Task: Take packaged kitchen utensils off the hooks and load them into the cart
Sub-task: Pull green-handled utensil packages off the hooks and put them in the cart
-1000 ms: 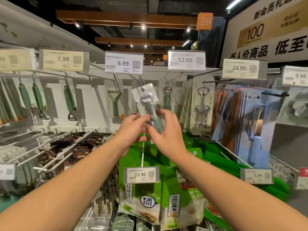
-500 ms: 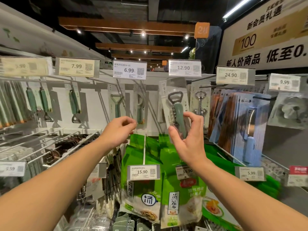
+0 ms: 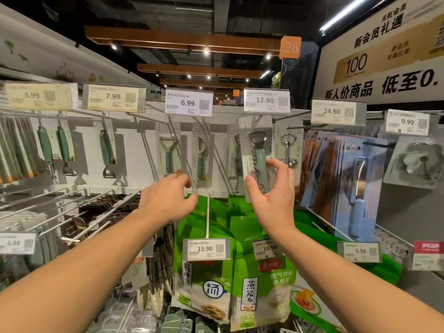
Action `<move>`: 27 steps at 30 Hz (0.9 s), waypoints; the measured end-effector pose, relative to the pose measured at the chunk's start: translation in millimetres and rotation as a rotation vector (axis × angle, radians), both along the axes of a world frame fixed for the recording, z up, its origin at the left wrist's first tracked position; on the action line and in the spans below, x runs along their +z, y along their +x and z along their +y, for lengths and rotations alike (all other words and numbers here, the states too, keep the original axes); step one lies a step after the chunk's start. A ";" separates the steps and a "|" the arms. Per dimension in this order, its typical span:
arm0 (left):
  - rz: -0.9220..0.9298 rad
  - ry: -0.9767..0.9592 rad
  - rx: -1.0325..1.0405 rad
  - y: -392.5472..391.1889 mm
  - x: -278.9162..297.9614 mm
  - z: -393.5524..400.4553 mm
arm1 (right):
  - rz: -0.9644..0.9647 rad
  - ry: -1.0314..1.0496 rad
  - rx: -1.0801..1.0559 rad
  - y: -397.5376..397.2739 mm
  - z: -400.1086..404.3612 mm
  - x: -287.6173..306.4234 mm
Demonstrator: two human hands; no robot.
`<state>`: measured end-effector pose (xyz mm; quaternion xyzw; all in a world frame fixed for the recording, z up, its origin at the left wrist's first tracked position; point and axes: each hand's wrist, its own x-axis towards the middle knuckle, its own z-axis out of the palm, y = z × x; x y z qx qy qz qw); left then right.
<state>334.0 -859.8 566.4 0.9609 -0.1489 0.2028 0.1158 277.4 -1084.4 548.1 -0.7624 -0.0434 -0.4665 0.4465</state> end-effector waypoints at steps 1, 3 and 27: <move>0.022 0.011 0.000 0.1 -0.2 -1.3 | 0.033 0.008 0.008 2.7 0.5 1.6; 0.063 0.041 -0.004 0.6 -0.5 -4.3 | 0.112 0.012 0.014 10.2 1.1 7.3; 0.077 -0.145 0.081 -19.0 -4.0 -7.0 | 0.607 0.035 -0.007 86.3 -21.3 30.9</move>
